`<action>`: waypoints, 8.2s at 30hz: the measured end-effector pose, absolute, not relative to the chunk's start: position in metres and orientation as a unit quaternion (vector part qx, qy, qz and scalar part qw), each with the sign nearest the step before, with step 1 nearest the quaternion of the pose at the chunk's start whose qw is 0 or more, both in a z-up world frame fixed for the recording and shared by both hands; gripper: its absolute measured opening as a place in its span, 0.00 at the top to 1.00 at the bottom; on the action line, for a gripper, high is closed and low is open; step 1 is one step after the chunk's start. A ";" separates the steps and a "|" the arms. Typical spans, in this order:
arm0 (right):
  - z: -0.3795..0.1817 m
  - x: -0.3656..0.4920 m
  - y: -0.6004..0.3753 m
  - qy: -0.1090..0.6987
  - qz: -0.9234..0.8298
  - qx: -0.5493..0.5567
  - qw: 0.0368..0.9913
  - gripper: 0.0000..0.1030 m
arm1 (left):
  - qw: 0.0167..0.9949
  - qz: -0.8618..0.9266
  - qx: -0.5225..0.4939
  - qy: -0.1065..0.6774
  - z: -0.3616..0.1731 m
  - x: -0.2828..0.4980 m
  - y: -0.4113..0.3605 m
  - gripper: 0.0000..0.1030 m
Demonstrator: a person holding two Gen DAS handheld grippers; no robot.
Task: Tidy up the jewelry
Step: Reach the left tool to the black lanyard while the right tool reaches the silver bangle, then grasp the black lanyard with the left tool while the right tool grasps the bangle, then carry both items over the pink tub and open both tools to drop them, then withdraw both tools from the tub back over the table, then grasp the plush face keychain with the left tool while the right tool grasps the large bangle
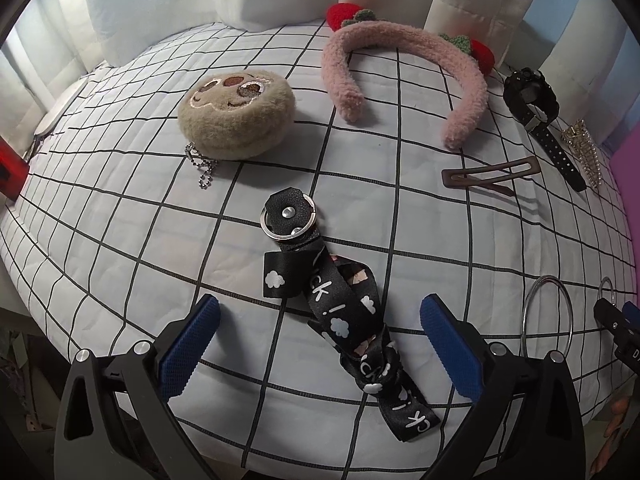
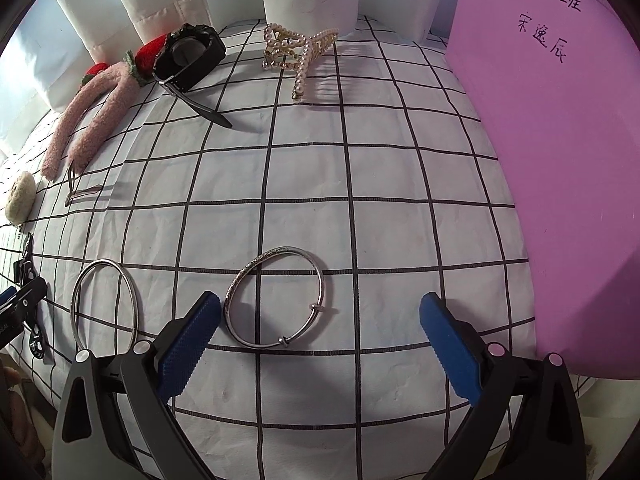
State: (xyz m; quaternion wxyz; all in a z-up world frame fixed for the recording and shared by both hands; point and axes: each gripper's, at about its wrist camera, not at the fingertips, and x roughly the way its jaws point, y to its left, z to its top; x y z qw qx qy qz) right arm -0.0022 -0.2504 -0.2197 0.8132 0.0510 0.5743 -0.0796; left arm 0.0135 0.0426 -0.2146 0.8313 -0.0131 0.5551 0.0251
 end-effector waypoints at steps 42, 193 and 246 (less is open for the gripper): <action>-0.188 -0.018 -0.221 0.556 -0.028 0.070 0.828 0.55 | 0.843 -0.029 -0.010 0.538 -0.184 0.006 0.036 0.83; -0.063 0.001 -0.178 0.491 0.012 0.109 0.864 0.36 | 0.883 -0.012 -0.024 0.469 -0.061 0.060 0.106 0.10; -0.208 -0.018 -0.108 0.580 -0.073 0.104 0.805 0.28 | 0.834 -0.106 0.066 0.537 -0.209 0.121 0.111 0.09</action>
